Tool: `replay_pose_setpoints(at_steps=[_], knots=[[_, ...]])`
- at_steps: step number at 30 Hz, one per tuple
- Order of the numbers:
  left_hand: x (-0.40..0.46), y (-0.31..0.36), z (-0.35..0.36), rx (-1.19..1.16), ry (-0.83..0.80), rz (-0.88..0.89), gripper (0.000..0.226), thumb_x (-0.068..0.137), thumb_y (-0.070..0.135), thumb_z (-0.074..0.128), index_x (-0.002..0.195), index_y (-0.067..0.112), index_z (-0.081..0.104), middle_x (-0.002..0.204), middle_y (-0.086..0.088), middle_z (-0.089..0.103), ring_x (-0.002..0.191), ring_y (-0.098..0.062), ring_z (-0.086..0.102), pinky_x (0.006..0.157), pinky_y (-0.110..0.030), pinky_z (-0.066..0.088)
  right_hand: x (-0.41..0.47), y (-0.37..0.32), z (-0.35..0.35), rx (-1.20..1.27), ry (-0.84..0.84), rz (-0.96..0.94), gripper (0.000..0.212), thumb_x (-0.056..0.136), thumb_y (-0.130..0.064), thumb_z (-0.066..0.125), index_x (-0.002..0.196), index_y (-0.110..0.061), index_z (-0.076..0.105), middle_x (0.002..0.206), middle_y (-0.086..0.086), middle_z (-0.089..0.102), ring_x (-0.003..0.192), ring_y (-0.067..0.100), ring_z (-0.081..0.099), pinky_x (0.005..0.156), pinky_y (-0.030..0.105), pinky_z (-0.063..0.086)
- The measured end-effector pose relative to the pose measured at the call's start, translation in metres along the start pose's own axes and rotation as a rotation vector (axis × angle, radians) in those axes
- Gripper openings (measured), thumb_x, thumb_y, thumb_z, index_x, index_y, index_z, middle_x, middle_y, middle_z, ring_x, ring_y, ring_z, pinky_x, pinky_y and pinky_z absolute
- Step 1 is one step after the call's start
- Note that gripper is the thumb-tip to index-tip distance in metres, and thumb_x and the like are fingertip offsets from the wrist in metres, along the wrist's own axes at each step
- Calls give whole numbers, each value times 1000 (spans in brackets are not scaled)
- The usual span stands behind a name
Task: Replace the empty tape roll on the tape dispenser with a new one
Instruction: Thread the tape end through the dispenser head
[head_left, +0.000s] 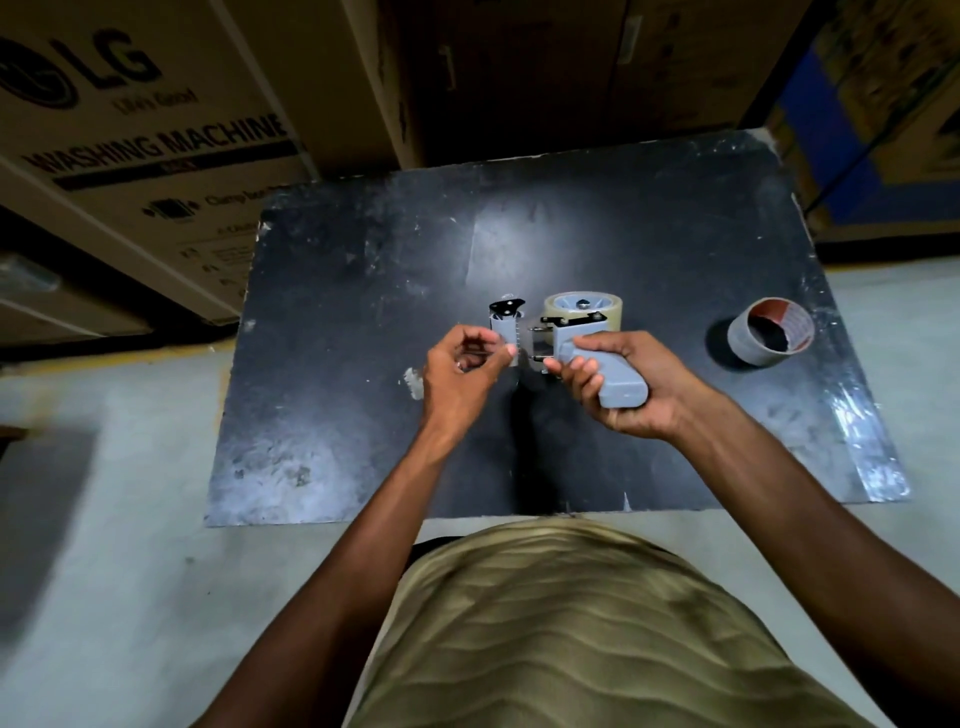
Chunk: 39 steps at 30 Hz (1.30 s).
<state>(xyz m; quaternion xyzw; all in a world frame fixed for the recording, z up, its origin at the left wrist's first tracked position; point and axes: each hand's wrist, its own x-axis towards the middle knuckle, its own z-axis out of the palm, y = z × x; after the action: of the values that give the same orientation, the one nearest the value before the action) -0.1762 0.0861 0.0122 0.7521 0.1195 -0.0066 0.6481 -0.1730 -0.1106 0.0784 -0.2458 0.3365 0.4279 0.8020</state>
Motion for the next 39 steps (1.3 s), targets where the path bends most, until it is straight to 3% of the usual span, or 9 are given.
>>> replay_pose_setpoints(at_steps=[3, 6, 11, 18, 25, 27, 30, 34, 39], knots=[[1, 2, -2, -38, -57, -41, 32, 78, 0, 79, 107, -5, 66, 73, -2, 65, 66, -5, 60, 67, -17, 51, -2, 0, -2, -1, 7, 6, 32, 99, -20, 48, 101, 9, 60, 62, 0, 54, 42, 6, 55, 39, 13, 46], [1, 0, -7, -49, -100, -75, 22, 78, 1, 80, 97, -3, 72, 70, 4, 70, 65, 0, 62, 63, -13, 50, -4, 0, -5, 0, 7, 11, 31, 98, -20, 50, 102, 9, 60, 62, 1, 54, 42, 6, 55, 39, 14, 46], [2, -7, -16, -82, -107, -94, 3, 83, 8, 76, 85, 10, 76, 78, 2, 74, 76, -9, 65, 67, -23, 53, -5, 1, -9, 13, 15, 16, 33, 99, -23, 52, 104, 9, 60, 62, 1, 55, 42, 6, 55, 39, 13, 46], [15, -3, -34, 57, -155, 30, 14, 81, 8, 79, 89, -3, 76, 81, -10, 75, 73, -11, 66, 70, -23, 52, 2, 10, -11, 42, 40, 4, 32, 97, -23, 55, 103, 8, 60, 63, 1, 56, 42, 6, 56, 38, 14, 46], [27, -11, -48, 102, -270, 6, 18, 82, 2, 75, 85, -14, 69, 61, 15, 70, 63, 8, 62, 64, -12, 47, 5, 20, -7, 78, 35, -6, 28, 93, -20, 56, 97, 7, 61, 63, 1, 57, 42, 6, 56, 37, 15, 47], [27, -10, -53, 80, -297, -13, 19, 82, 2, 75, 85, -15, 68, 64, 10, 72, 66, 3, 64, 65, -13, 47, 4, 21, -7, 82, 40, -11, 30, 97, -21, 54, 95, 8, 61, 63, 1, 56, 42, 6, 56, 38, 14, 47], [29, -12, -64, 32, -332, -37, 13, 82, 5, 77, 82, -6, 70, 85, -20, 74, 85, -22, 68, 77, -28, 50, 2, 24, -4, 70, 48, -30, 32, 99, -23, 54, 96, 8, 61, 64, 2, 56, 42, 6, 55, 37, 14, 47], [32, -18, -80, 32, -361, -33, 14, 80, 9, 79, 82, -3, 73, 89, -24, 74, 87, -27, 67, 83, -38, 51, 4, 30, -1, 35, 42, -34, 30, 99, -24, 54, 97, 6, 61, 66, 2, 57, 43, 6, 55, 37, 15, 46], [26, -20, -73, 49, -360, -8, 12, 79, 4, 78, 88, -3, 74, 77, -1, 74, 76, -12, 66, 76, -23, 53, 1, 43, -3, -72, 78, -142, 24, 98, -22, 50, 95, 0, 59, 66, 3, 57, 44, 6, 53, 38, 14, 44]])
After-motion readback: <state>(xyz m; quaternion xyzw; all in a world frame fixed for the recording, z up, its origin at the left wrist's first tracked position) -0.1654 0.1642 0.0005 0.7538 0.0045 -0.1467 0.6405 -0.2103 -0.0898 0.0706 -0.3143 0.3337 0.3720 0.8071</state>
